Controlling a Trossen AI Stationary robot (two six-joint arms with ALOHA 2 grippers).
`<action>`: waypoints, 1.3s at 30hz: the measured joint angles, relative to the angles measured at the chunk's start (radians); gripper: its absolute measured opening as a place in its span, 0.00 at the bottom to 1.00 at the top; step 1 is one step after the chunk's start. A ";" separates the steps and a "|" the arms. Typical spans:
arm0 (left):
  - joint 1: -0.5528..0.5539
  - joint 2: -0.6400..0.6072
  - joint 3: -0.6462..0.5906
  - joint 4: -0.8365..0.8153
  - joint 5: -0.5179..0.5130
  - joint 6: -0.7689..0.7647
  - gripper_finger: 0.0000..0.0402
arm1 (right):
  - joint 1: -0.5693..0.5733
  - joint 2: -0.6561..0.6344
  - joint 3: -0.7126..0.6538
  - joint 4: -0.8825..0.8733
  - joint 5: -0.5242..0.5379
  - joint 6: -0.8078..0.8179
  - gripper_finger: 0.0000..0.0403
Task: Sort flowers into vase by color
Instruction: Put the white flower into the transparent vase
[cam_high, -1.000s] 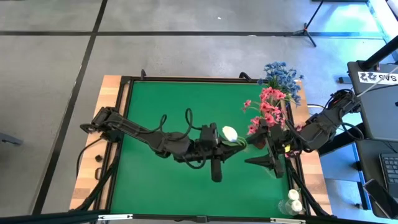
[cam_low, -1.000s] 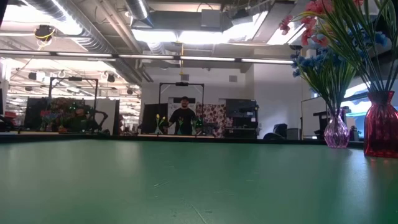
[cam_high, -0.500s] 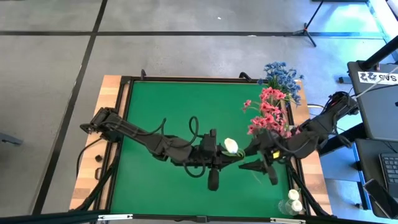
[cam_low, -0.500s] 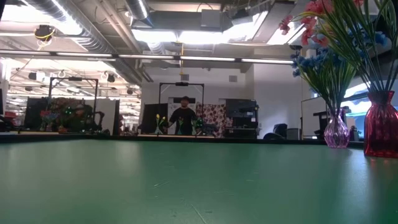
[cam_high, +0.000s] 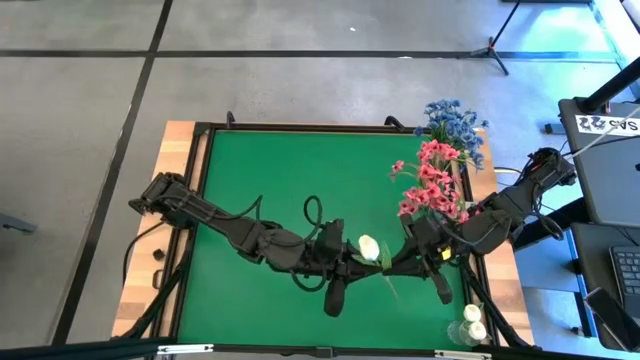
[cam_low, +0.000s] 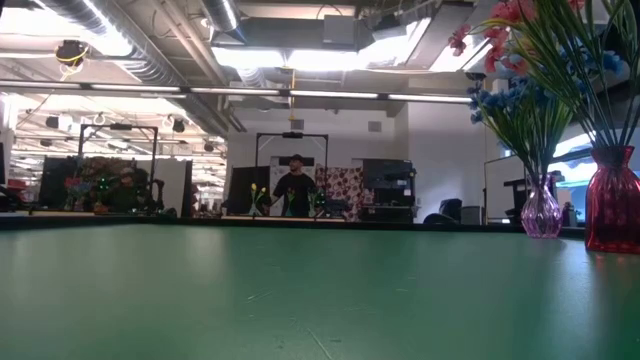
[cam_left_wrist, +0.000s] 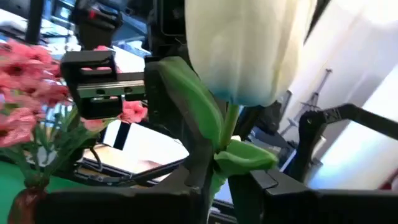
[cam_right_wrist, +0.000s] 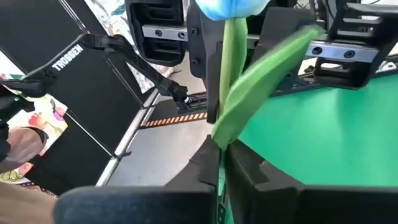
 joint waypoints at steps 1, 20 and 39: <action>-0.001 0.000 0.000 0.006 -0.019 -0.003 0.12 | 0.000 0.000 0.000 0.002 -0.001 0.000 0.03; -0.010 -0.002 0.000 0.106 -0.099 0.028 0.01 | 0.000 0.000 0.000 -0.010 0.013 0.026 0.08; -0.048 -0.013 0.000 0.063 -0.096 0.110 0.15 | -0.038 0.034 0.000 0.077 0.021 -0.007 0.02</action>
